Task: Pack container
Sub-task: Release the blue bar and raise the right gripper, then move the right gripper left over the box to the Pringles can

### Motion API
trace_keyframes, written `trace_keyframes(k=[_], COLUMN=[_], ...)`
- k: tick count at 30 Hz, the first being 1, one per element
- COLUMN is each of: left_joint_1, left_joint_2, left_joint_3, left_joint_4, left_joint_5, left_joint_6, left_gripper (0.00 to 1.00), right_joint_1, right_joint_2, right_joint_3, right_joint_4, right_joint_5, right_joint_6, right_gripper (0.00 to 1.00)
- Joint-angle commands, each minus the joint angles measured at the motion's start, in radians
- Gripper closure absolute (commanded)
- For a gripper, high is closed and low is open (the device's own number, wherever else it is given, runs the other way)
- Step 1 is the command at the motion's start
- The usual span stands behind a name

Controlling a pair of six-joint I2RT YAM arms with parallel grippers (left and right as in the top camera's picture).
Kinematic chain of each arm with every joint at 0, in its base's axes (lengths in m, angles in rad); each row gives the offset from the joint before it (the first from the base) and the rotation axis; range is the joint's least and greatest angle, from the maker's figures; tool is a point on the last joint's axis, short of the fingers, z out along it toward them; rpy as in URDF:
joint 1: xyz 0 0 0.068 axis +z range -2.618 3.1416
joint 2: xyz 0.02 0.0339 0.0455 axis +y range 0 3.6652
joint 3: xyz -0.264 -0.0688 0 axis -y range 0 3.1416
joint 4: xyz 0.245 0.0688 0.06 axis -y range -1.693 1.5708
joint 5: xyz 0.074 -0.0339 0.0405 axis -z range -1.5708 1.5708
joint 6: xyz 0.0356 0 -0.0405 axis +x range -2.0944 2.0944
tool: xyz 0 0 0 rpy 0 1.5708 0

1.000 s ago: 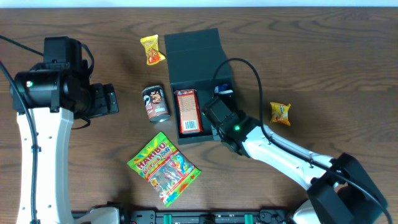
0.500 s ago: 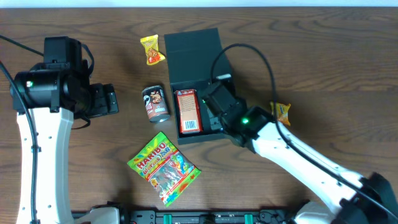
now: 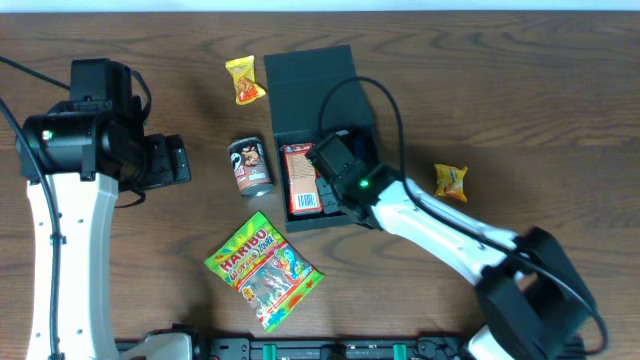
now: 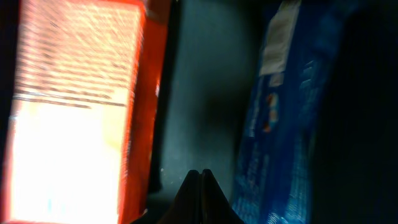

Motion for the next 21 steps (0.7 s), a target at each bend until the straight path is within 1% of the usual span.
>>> trace_keyframes(k=[1,5,11,18,21], left_joint_1=[0.005,0.005,0.005,0.005,0.005], left_joint_2=[0.000,0.000,0.000,0.000,0.000], left_joint_3=[0.002,0.002,0.002,0.002,0.002], left_joint_4=[-0.002,-0.002,-0.002,-0.002,-0.002], left_joint_5=[-0.006,-0.006,-0.006,-0.006,-0.006], left_joint_6=[-0.015,-0.015,-0.015,-0.015,-0.015], left_gripper=[0.05,0.05,0.05,0.05,0.05], right_joint_1=[-0.005,-0.009,-0.016,-0.016,-0.016], right_joint_2=[0.047,0.086,0.093,0.093,0.093], right_joint_3=[0.004,0.004,0.004,0.004,0.004], right_joint_4=[0.003,-0.001,-0.035,-0.047,-0.068], right_joint_5=[0.024,0.060,0.189,0.203,0.251], right_joint_6=[-0.004,-0.003,-0.003,-0.003,0.001], right_gripper=[0.98,0.98,0.96,0.97,0.97])
